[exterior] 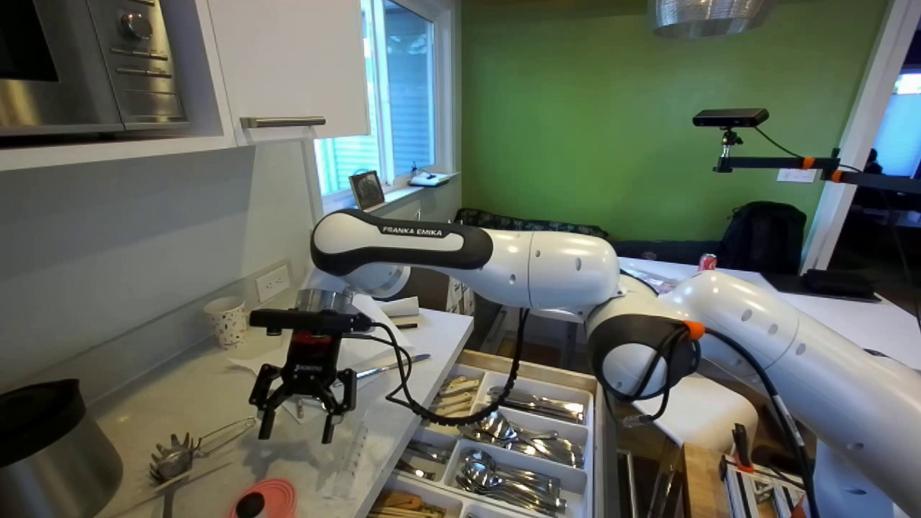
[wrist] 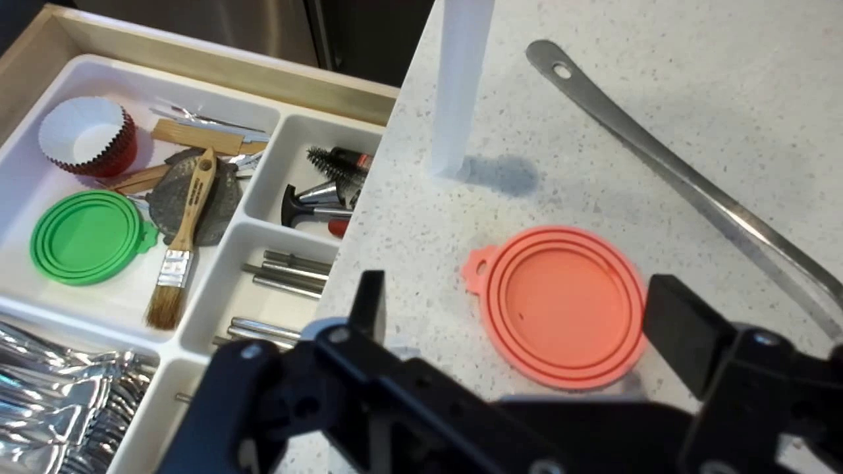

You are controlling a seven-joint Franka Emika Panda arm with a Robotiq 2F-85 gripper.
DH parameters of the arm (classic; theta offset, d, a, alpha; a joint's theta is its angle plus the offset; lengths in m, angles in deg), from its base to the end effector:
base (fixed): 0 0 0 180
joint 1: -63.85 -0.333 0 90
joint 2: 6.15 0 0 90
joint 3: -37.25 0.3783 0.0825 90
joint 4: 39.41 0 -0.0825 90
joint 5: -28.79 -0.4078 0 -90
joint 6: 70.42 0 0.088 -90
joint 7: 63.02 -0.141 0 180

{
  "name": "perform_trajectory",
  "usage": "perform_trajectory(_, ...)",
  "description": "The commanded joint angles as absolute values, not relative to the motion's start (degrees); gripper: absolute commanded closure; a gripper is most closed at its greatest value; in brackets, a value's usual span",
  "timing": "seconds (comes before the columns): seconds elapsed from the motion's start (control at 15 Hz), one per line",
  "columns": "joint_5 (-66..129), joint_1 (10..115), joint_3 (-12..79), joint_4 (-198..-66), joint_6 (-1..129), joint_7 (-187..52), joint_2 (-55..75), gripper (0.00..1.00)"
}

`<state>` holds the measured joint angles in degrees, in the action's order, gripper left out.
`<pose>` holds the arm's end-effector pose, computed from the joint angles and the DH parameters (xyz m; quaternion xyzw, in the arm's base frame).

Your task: Pick up the syringe on the left and place it standing on the kitchen counter

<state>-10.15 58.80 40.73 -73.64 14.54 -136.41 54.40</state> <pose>0.8320 0.1901 0.3798 -0.7790 0.5084 0.2919 0.2223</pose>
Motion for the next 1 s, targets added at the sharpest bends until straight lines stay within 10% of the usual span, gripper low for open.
perform_trajectory(0.0,-6.68,57.62,37.98,-75.31,15.92,-134.04,52.52,0.0)
perform_trajectory(0.93,14.03,44.26,27.5,-83.81,15.7,-124.5,34.83,0.0)
